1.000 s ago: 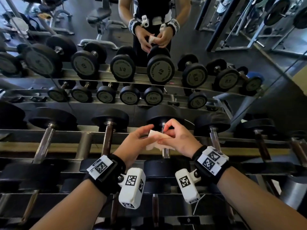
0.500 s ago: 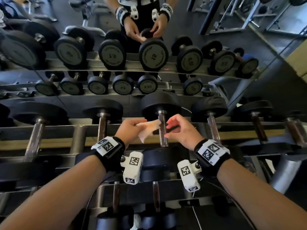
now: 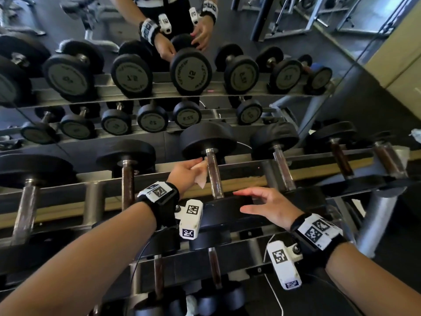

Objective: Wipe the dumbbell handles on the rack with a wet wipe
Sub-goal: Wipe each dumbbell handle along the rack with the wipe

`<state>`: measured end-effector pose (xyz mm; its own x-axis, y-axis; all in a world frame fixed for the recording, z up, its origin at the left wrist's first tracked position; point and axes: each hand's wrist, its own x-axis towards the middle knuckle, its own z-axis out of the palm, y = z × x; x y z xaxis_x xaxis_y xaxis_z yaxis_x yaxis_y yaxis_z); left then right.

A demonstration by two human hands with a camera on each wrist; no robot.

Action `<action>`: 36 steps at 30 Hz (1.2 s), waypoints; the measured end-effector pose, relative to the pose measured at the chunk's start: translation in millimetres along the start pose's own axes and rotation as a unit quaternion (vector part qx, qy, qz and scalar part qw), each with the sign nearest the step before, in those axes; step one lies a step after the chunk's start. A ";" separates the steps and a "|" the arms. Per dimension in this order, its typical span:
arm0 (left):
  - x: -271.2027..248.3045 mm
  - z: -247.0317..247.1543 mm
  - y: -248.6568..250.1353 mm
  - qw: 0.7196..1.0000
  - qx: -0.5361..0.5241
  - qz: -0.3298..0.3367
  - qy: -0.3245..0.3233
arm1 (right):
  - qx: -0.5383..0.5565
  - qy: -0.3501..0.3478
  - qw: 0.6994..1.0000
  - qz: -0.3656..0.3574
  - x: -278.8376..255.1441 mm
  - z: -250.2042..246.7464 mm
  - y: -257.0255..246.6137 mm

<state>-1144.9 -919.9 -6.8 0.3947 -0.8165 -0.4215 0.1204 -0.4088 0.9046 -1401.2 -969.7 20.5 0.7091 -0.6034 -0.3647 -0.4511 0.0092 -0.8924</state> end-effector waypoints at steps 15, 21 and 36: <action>-16.9 -20.4 -20.7 0.972 0.127 0.033 -0.197 | 0.059 0.016 0.998 -0.002 -0.9 5.3 4.4; -1.3 -38.7 -0.5 0.996 -0.083 -0.024 -0.028 | 0.071 0.007 0.997 -0.004 -1.3 4.8 7.1; -31.3 -12.0 -13.9 0.958 0.200 0.067 -0.192 | 0.090 0.000 0.996 0.012 3.8 2.5 4.4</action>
<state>-1148.0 -883.8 -5.4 0.0082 -0.9308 -0.3655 -0.2968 -0.3513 0.8880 -1399.1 -970.0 14.5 0.6997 -0.6011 -0.3862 -0.3632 0.1662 -0.9168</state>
